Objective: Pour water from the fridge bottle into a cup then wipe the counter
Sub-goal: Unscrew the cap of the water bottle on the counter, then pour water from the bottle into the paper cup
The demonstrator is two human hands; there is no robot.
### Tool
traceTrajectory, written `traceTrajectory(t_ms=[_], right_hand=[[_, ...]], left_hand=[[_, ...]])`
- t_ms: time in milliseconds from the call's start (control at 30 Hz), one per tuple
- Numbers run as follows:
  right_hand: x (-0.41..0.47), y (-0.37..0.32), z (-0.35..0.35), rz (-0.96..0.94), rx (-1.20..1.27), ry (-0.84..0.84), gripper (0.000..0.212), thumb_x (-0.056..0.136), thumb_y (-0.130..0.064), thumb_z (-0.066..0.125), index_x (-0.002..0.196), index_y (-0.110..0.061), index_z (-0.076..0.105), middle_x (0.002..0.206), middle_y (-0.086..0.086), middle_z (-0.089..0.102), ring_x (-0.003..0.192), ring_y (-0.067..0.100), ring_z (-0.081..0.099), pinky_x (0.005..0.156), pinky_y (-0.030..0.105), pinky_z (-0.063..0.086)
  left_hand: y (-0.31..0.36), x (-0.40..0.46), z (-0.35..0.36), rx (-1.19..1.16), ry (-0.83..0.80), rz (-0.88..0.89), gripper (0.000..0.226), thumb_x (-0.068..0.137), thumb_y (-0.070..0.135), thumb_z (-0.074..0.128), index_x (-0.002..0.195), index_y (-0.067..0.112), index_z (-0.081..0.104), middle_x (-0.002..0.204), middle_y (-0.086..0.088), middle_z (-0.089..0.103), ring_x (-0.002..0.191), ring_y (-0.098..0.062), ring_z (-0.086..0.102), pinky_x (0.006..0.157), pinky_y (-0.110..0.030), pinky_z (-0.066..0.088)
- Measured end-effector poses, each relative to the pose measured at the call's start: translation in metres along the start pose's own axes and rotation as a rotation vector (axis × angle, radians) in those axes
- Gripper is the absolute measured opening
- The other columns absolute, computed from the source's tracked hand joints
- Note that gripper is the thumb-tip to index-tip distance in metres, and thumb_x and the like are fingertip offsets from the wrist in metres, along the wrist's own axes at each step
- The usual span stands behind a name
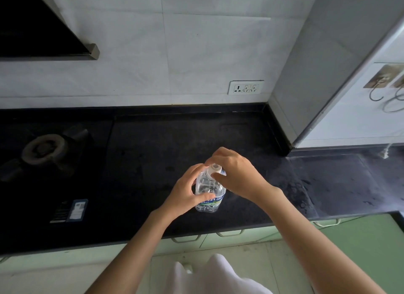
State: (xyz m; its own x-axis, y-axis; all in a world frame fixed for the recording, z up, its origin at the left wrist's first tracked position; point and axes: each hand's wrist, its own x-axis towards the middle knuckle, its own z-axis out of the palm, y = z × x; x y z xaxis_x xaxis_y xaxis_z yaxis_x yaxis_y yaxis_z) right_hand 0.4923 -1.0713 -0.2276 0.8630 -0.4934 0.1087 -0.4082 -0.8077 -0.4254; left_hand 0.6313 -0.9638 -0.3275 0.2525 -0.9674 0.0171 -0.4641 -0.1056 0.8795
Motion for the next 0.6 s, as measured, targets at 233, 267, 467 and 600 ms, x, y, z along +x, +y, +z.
traceTrajectory(t_ms=[233, 267, 467, 600], right_hand=[[-0.021, 0.028, -0.012, 0.074, 0.299, 0.162, 0.027, 0.077, -0.015, 0.078, 0.102, -0.020, 0.070, 0.100, -0.008, 0.063, 0.084, 0.010, 0.065, 0.078, 0.027, 0.055], [-0.028, 0.038, -0.009, 0.114, 0.331, 0.199, 0.027, 0.076, -0.014, 0.079, 0.100, -0.020, 0.070, 0.098, -0.008, 0.063, 0.085, 0.010, 0.065, 0.078, 0.028, 0.056], [-0.077, 0.087, 0.041, 0.437, 0.445, 0.349, 0.030, 0.073, -0.008, 0.080, 0.100, -0.016, 0.071, 0.090, -0.002, 0.065, 0.079, 0.004, 0.066, 0.070, 0.008, 0.050], [-0.100, 0.115, 0.078, 0.680, 0.473, 0.359, 0.026, 0.073, -0.016, 0.081, 0.092, -0.029, 0.070, 0.089, -0.009, 0.064, 0.080, 0.005, 0.066, 0.077, 0.018, 0.053]], left_hand=[[0.000, 0.000, 0.000, -0.037, -0.007, 0.032, 0.072, 0.077, 0.029, 0.079, 0.135, 0.043, 0.039, 0.139, 0.021, 0.040, 0.127, 0.004, 0.041, 0.096, -0.017, 0.045], [0.000, 0.000, 0.000, -0.047, -0.005, 0.032, 0.072, 0.076, 0.029, 0.079, 0.136, 0.040, 0.040, 0.139, 0.020, 0.040, 0.128, 0.001, 0.042, 0.099, -0.022, 0.046], [0.002, -0.001, 0.003, -0.076, 0.023, 0.047, 0.072, 0.074, 0.024, 0.082, 0.136, 0.029, 0.045, 0.138, 0.016, 0.044, 0.129, -0.005, 0.044, 0.102, -0.037, 0.047], [0.003, -0.002, 0.002, -0.079, 0.024, 0.037, 0.072, 0.074, 0.026, 0.081, 0.136, 0.030, 0.045, 0.138, 0.018, 0.043, 0.129, -0.005, 0.044, 0.102, -0.038, 0.047]])
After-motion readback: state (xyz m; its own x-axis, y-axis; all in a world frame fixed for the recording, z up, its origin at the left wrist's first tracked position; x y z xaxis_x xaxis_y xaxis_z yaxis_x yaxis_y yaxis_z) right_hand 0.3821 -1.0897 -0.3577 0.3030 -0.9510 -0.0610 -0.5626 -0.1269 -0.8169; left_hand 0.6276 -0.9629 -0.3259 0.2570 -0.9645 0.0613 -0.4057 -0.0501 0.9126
